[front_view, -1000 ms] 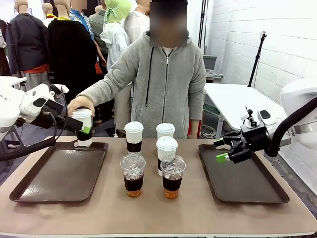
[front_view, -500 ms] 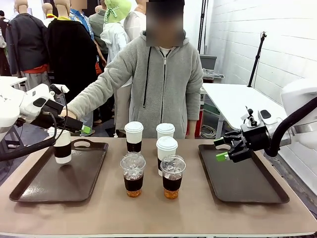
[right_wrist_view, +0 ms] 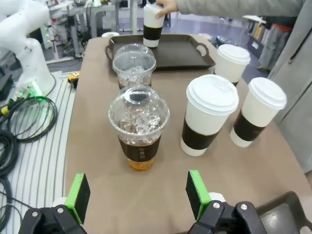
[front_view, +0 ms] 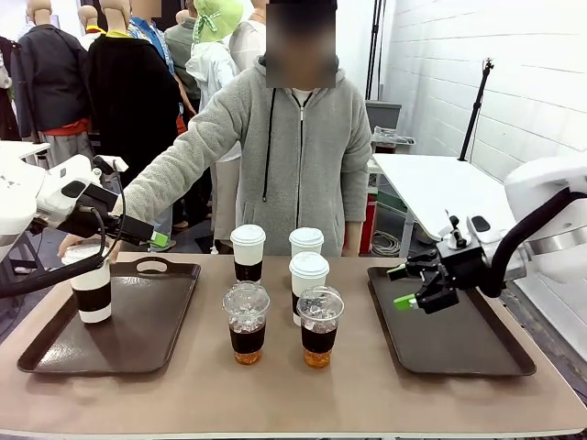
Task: Distribute the coffee onto the tray.
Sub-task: Pick up one iced Americano and place it on the right Handle tray.
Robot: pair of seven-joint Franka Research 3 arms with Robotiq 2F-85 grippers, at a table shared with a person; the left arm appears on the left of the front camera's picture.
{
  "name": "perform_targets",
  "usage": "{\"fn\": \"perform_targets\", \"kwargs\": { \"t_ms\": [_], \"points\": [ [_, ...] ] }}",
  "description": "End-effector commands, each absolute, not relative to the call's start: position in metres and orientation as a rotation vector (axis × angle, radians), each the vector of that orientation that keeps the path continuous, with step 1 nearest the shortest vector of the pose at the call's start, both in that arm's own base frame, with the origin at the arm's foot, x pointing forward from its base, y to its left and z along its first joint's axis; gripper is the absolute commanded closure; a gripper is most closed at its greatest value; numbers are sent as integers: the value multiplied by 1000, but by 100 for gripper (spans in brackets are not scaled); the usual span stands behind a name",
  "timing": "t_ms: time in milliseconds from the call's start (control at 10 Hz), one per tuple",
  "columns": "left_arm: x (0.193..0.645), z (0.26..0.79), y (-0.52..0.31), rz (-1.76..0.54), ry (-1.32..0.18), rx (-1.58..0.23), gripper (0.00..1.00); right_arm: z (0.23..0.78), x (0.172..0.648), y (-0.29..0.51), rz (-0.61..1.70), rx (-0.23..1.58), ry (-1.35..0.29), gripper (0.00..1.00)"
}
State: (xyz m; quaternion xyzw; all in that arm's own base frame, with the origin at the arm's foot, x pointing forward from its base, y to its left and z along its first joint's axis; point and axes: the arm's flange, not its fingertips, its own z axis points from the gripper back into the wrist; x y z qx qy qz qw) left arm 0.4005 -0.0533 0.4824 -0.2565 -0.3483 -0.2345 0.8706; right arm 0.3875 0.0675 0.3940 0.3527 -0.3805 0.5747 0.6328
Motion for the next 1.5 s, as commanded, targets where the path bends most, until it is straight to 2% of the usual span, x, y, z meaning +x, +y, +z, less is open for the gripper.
{"fn": "perform_targets", "kwargs": {
  "t_ms": [0, 500, 800, 1400],
  "points": [
    [405, 478, -52, -506, -742, -554, 0, 370, 405, 80, 1359, 844, -937, 0],
    [405, 478, -52, -506, -742, -554, 0, 327, 409, 98, 1345, 935, -951, 0],
    [405, 478, -52, -506, -742, -554, 0, 327, 404, 94, 1343, 926, -915, 0],
    [405, 478, -52, -506, -742, -554, 0, 316, 411, 100, 1325, 950, -942, 0]
  ]
}}
